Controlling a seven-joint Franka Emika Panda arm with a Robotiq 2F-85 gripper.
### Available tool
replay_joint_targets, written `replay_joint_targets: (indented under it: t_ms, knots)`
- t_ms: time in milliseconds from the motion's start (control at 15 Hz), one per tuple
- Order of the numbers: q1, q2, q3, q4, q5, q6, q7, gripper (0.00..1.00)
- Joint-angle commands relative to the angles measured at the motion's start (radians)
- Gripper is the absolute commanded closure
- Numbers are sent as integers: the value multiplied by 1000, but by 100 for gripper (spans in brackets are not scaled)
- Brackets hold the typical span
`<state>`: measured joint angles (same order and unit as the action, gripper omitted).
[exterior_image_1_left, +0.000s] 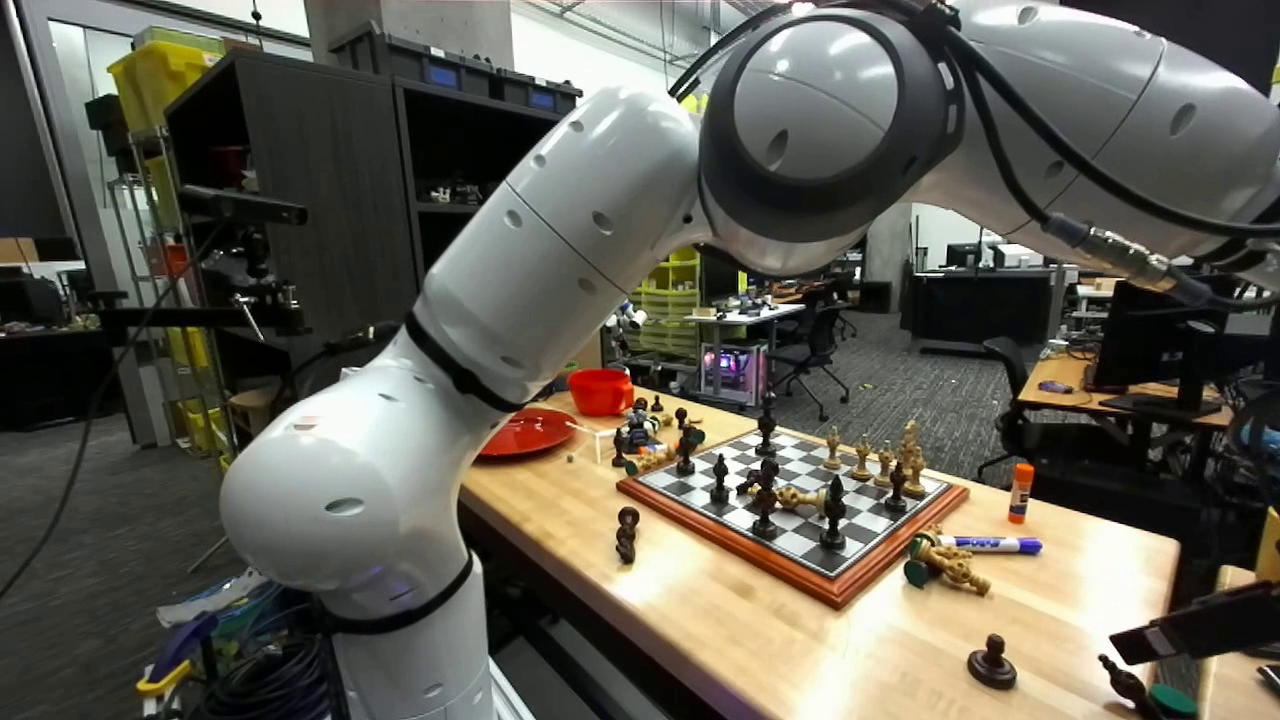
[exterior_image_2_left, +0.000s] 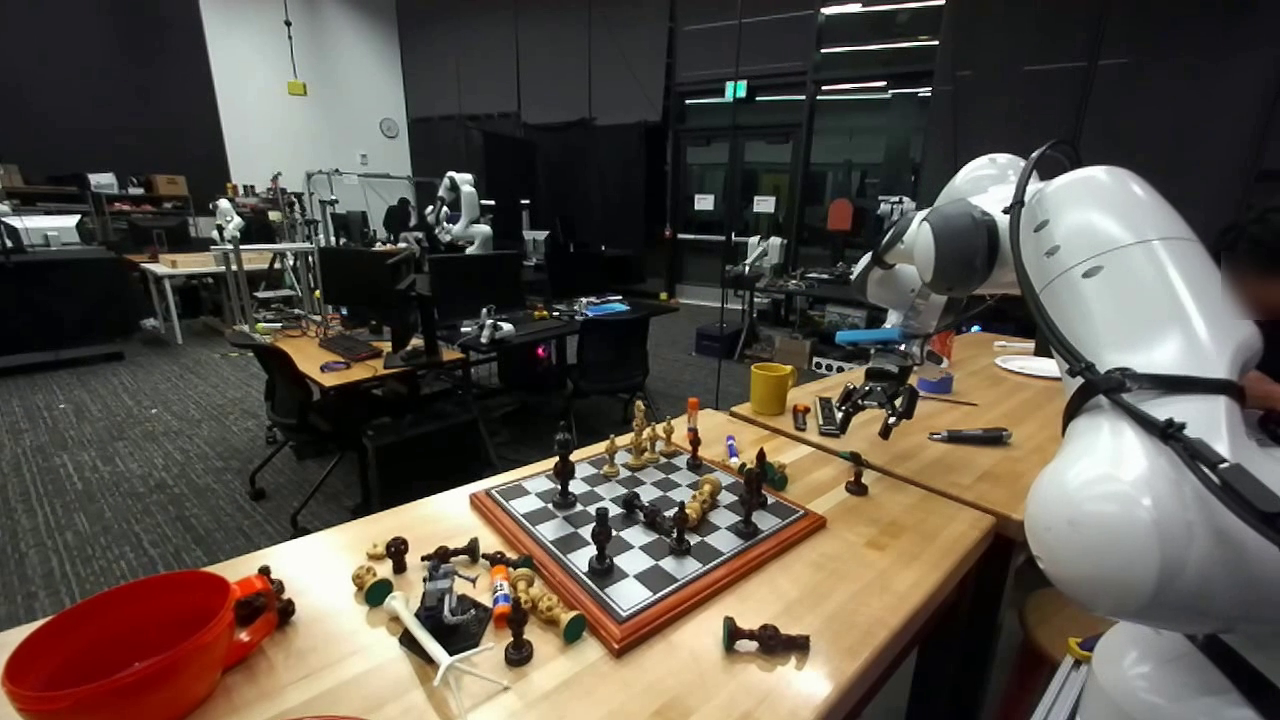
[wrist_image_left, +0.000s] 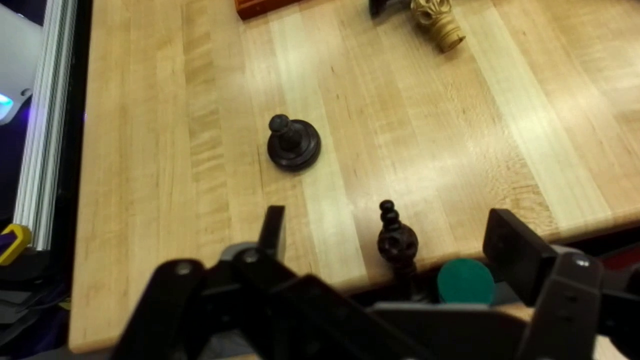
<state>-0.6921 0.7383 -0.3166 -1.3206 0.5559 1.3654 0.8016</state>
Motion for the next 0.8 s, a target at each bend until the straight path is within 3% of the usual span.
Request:
replay_joint_targets:
  t_ms: [0,733]
  knots:
    - [-33,17,22,19,27,-22,-45,0]
    - [-76,67,42,31,59,-69,-195,0]
